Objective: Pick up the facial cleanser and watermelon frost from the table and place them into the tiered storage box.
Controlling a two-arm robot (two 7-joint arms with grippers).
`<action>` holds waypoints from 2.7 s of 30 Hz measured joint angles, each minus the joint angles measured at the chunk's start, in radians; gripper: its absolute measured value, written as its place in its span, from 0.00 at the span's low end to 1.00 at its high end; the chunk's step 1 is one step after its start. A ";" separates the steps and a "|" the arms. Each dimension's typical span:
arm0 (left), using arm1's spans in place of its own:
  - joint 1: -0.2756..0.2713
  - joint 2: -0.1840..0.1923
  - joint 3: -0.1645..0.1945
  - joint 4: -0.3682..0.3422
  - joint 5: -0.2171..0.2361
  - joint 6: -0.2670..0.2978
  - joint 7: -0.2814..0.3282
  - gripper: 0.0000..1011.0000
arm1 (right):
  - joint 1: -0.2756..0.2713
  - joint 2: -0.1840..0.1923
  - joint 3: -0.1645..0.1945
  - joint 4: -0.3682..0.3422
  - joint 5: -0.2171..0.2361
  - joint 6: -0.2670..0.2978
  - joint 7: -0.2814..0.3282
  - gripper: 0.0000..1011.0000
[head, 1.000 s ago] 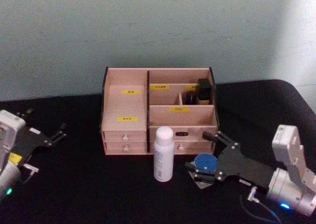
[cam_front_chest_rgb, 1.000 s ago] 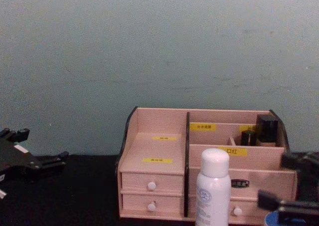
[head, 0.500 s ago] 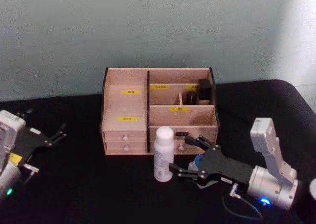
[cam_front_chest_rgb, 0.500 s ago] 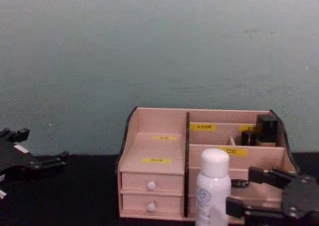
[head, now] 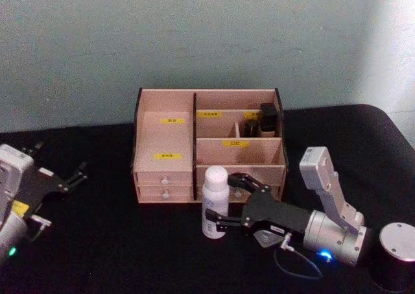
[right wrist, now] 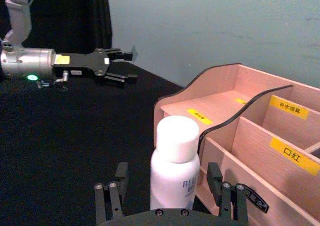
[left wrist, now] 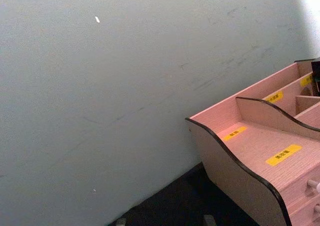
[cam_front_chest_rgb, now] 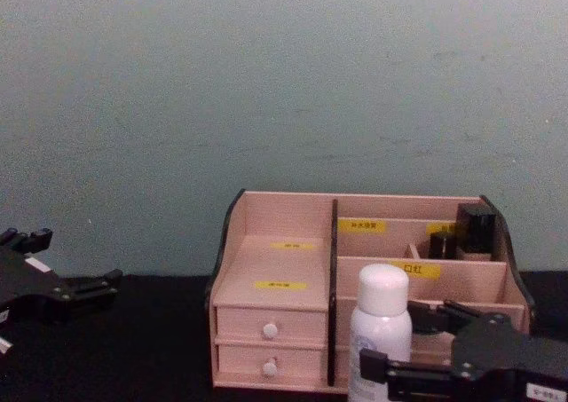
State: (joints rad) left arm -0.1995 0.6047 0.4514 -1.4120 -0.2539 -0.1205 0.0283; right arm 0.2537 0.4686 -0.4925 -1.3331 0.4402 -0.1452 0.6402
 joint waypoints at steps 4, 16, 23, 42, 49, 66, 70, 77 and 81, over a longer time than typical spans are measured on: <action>0.000 0.000 0.000 0.000 0.000 0.000 0.000 0.99 | 0.013 -0.016 -0.001 0.017 -0.006 0.012 -0.007 0.99; 0.000 0.000 0.000 0.000 0.000 0.000 0.000 0.99 | 0.040 -0.057 -0.007 0.067 -0.018 0.045 -0.025 0.99; 0.000 0.000 0.000 0.000 0.000 0.000 0.000 0.99 | 0.043 -0.068 -0.005 0.076 -0.022 0.052 -0.036 0.99; 0.000 0.000 0.000 0.000 0.000 0.000 0.000 0.99 | 0.043 -0.069 -0.004 0.075 -0.030 0.055 -0.045 0.99; 0.000 0.000 0.000 0.000 0.000 0.000 0.000 0.99 | 0.043 -0.069 -0.004 0.075 -0.030 0.055 -0.044 0.83; 0.000 0.000 0.000 0.000 0.000 0.000 0.000 0.99 | 0.043 -0.069 -0.004 0.075 -0.029 0.054 -0.042 0.59; 0.000 0.000 0.000 0.000 0.000 0.000 0.000 0.99 | 0.043 -0.069 -0.004 0.075 -0.029 0.053 -0.042 0.59; 0.000 0.000 0.000 0.000 0.000 0.000 0.000 0.99 | 0.040 -0.064 -0.004 0.071 -0.033 0.036 -0.032 0.59; 0.000 0.000 0.000 0.000 0.000 0.000 0.000 0.99 | 0.035 -0.054 0.001 0.057 -0.026 0.032 -0.016 0.59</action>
State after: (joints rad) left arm -0.1995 0.6047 0.4514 -1.4120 -0.2539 -0.1206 0.0283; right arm 0.2882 0.4145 -0.4914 -1.2766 0.4139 -0.1130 0.6244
